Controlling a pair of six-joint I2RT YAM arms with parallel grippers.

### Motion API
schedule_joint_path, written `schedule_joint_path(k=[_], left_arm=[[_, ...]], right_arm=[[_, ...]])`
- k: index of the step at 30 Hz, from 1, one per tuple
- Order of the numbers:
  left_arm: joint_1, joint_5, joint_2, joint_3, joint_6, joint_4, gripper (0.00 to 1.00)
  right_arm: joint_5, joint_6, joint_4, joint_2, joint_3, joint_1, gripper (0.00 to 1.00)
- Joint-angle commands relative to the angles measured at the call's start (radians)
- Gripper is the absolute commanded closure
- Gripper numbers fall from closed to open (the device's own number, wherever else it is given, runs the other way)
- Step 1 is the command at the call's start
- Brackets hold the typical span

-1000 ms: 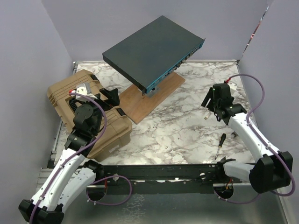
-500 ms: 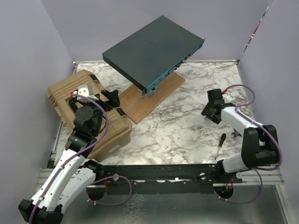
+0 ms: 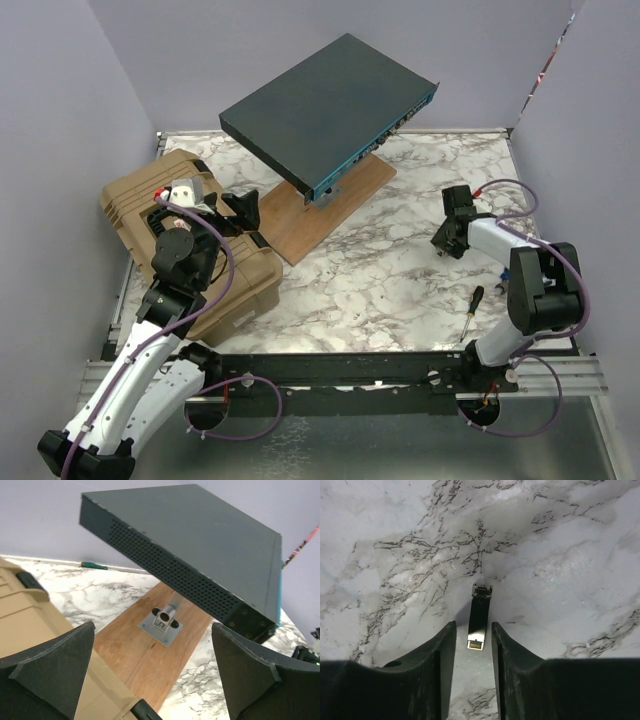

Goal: Insert the plug into the switch port
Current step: Pick up the plug from the center of the board.

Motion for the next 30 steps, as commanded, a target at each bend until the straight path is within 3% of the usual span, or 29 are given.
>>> schedule_joint_path(k=[1, 5, 10, 17, 21, 30], left_arm=[[-0.005, 0.174, 0.004, 0.044, 0.068, 0.054, 0.01], [-0.005, 0.312, 0.028, 0.072, 0.086, 0.08, 0.01], [-0.005, 0.474, 0.077, 0.123, 0.076, 0.111, 0.01], [-0.006, 0.631, 0.147, 0.143, -0.025, 0.185, 0.01], [-0.021, 0.671, 0.195, 0.155, -0.107, 0.221, 0.01], [-0.19, 0.553, 0.261, 0.195, -0.105, 0.224, 0.04]], right_arm=[[-0.042, -0.045, 0.025, 0.011, 0.025, -0.006, 0.68], [-0.11, -0.127, 0.044, -0.043, 0.015, -0.005, 0.85], [-0.21, -0.241, 0.04, -0.16, 0.015, -0.004, 0.95], [-0.427, -0.358, 0.034, -0.373, 0.05, 0.016, 1.0], [-0.47, -0.351, 0.027, -0.465, 0.092, 0.057, 0.99], [-0.455, -0.141, 0.034, -0.558, 0.195, 0.214, 1.0]])
